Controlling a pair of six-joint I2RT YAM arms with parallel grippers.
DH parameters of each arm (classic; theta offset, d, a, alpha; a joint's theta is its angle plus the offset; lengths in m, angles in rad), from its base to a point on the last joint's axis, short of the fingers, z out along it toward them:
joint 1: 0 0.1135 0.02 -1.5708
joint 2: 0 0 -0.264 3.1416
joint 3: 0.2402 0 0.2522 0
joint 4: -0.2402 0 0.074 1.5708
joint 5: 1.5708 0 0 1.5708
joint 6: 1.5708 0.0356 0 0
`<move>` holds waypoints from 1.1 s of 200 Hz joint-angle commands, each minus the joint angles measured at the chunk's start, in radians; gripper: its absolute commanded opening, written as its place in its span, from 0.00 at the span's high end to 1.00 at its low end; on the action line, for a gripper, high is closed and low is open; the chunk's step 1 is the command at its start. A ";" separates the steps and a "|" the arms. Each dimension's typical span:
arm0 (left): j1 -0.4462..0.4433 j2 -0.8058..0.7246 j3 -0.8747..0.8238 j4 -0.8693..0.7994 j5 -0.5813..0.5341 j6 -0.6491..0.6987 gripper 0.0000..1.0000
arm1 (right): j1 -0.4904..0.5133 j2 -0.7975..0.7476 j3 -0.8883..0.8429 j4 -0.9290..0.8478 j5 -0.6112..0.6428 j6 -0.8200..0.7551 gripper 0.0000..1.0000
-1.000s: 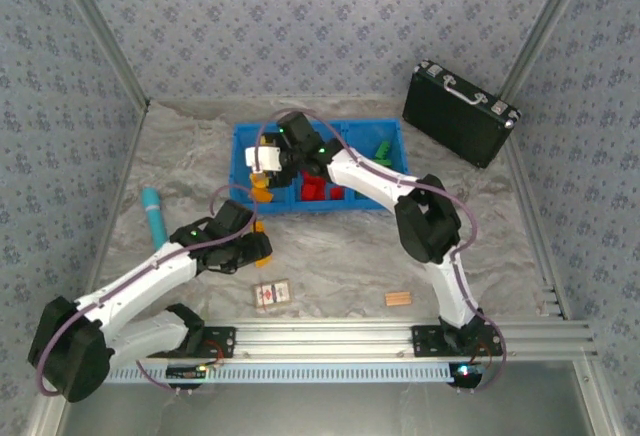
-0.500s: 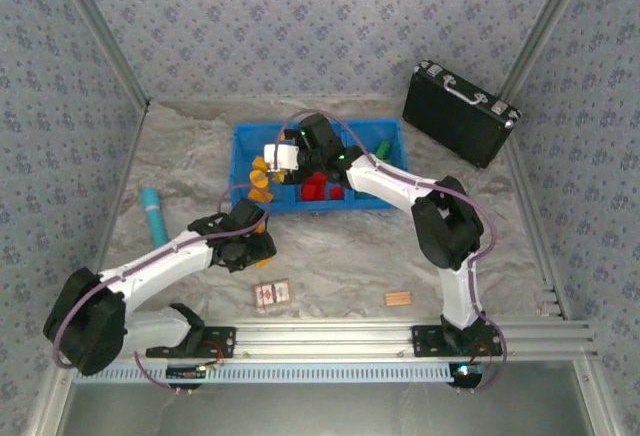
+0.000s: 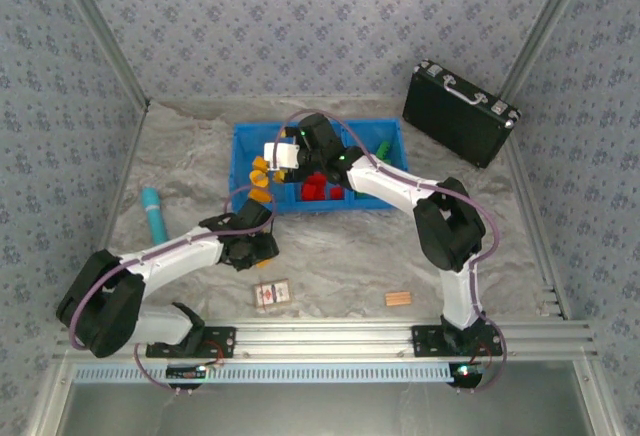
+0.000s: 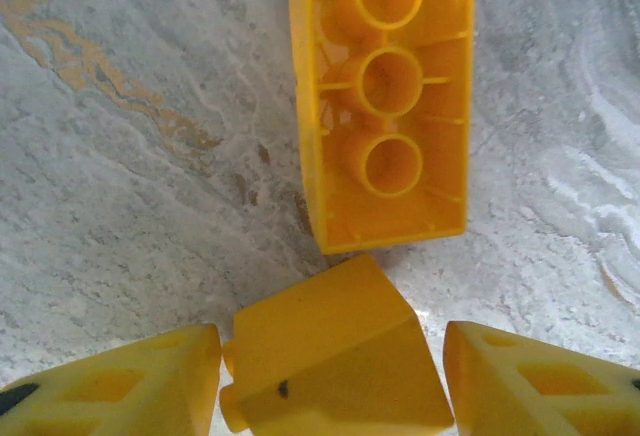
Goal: Sort the legos into containers by color
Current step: Pick up the lego from the middle-left of the table.
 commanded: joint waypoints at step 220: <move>0.185 0.071 0.459 -0.084 -0.064 0.451 0.61 | -0.098 -0.610 -0.554 0.234 0.289 0.637 0.01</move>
